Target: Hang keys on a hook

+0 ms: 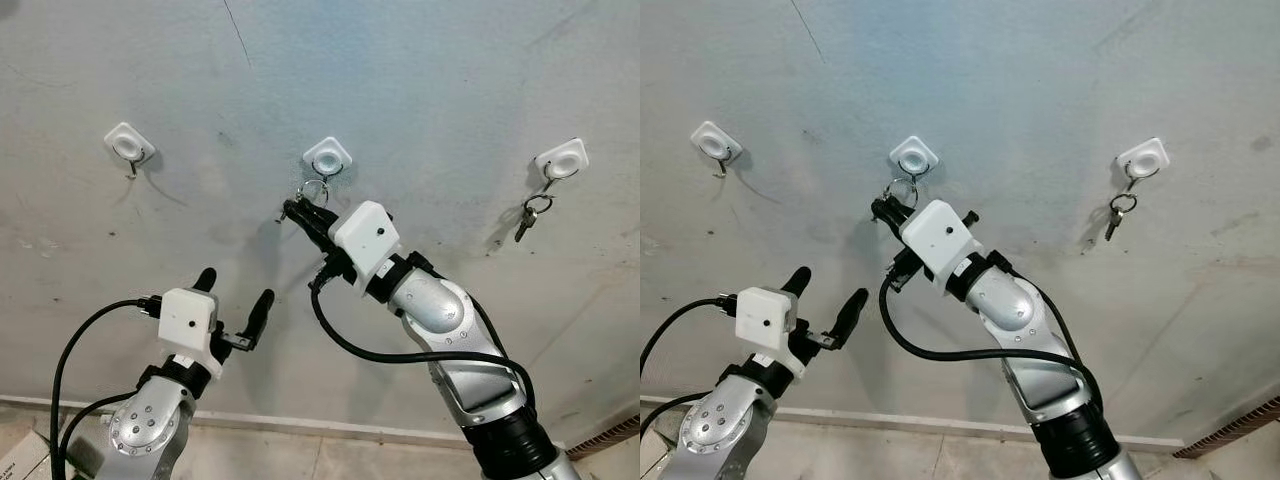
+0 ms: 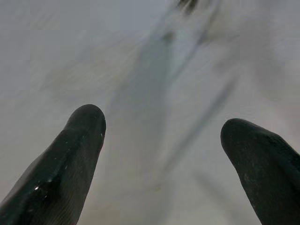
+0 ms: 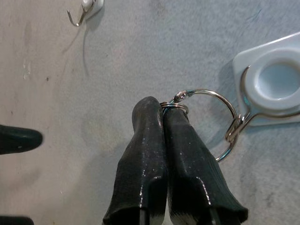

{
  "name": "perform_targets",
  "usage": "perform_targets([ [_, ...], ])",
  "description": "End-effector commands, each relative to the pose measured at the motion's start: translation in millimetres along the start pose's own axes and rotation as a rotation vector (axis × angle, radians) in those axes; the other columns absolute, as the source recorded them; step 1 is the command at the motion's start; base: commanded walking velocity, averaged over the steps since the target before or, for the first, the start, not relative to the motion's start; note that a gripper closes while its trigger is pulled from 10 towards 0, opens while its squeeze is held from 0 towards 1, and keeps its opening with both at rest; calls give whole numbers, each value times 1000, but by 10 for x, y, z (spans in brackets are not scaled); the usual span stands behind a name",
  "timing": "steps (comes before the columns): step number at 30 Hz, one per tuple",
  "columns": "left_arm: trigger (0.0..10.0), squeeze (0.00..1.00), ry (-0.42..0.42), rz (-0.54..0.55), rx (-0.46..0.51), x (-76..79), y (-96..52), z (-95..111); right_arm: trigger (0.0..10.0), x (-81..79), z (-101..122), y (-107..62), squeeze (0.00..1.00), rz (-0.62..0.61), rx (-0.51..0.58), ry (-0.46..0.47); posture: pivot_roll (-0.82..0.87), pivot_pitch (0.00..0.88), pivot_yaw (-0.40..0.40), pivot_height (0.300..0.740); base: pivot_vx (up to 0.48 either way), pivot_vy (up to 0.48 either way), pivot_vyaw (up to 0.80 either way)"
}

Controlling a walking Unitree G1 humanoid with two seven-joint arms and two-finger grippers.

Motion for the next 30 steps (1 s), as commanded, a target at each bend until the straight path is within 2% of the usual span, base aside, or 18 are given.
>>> perform_targets([
  [1, 10000, 0, 26, -43, 74, 70, 33, 166, 10000, 32, 34, 27, 0, -5, 17, -7, 12, 29, 19, 740, 0, 0, 0],
  [8, 10000, 0, 24, -47, 115, 92, 61, 290, 10000, 56, 0, 18, 0, -16, 10, -12, 10, 29, 20, 740, 0, 0, 0],
  [19, 10000, 0, 28, -43, 107, 72, -34, 312, 10000, 112, -46, 8, 0, -31, 2, -14, 25, 32, 18, 740, 0, 0, 0],
  [30, 10000, 0, 34, -34, 120, 47, -45, 394, 10000, 74, -185, -3, 0, -27, -41, 50, 37, 31, 15, 740, 0, 0, 0],
])
Point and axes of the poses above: a point about 5 cm out from each wrist's last joint towards the gripper, its own y axis pointing out of the wrist towards the gripper, its own z axis along the axis of the wrist's last joint, x = y × z, the point moved 3 cm from there along y, pointing out of the wrist towards the gripper, and after that the axes turned 3 degrees about y, right-handed, at the moved point
